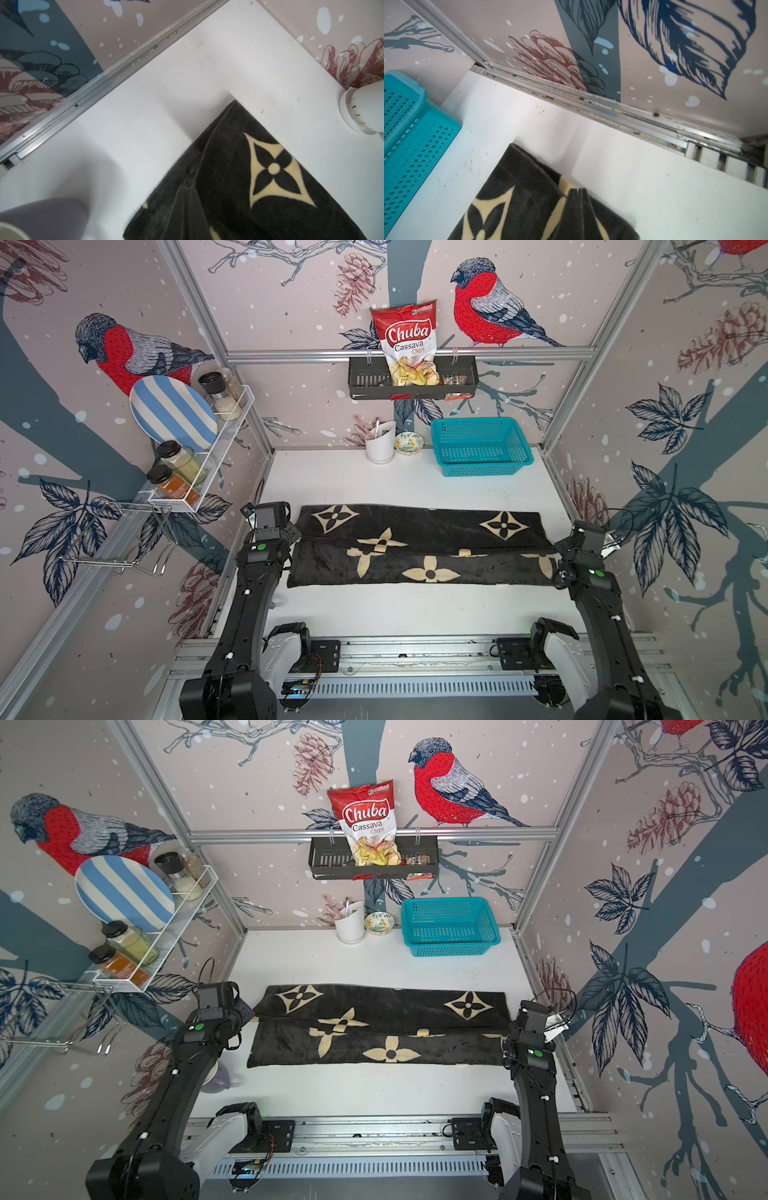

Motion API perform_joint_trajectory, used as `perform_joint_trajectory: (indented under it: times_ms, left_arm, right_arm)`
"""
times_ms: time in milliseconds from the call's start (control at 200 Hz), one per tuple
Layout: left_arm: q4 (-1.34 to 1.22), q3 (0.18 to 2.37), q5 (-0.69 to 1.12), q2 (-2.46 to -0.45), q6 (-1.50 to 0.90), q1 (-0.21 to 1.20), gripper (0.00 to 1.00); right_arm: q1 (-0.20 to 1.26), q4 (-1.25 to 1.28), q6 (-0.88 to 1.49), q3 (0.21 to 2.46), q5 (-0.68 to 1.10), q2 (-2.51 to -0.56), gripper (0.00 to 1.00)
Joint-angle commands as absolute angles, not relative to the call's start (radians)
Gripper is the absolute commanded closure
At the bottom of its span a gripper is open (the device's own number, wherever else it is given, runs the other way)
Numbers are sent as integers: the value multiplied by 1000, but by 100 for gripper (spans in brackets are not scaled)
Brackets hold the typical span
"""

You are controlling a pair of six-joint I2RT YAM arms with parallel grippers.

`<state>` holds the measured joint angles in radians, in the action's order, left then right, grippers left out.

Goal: Roll up the pillowcase
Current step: Fold the pillowcase at the center of the board.

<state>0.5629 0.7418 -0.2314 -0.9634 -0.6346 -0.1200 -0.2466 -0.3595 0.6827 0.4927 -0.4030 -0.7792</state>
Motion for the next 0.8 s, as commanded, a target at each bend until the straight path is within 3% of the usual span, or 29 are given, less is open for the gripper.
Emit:
perform_joint_trajectory:
  times_ms: [0,395,790]
  left_arm:
    - [613,701,-236,-957,-719,-122,100]
    - [699,687,-305,-969,-835,-121,100]
    - [754,691,-261,-975,-894,-123,100]
  right_arm:
    - [-255,-344,719,457,-424,-773,100]
    - [-304,-346,771,406,-427,-795,100]
    - [-311,-371,803,409,-401,-816,100]
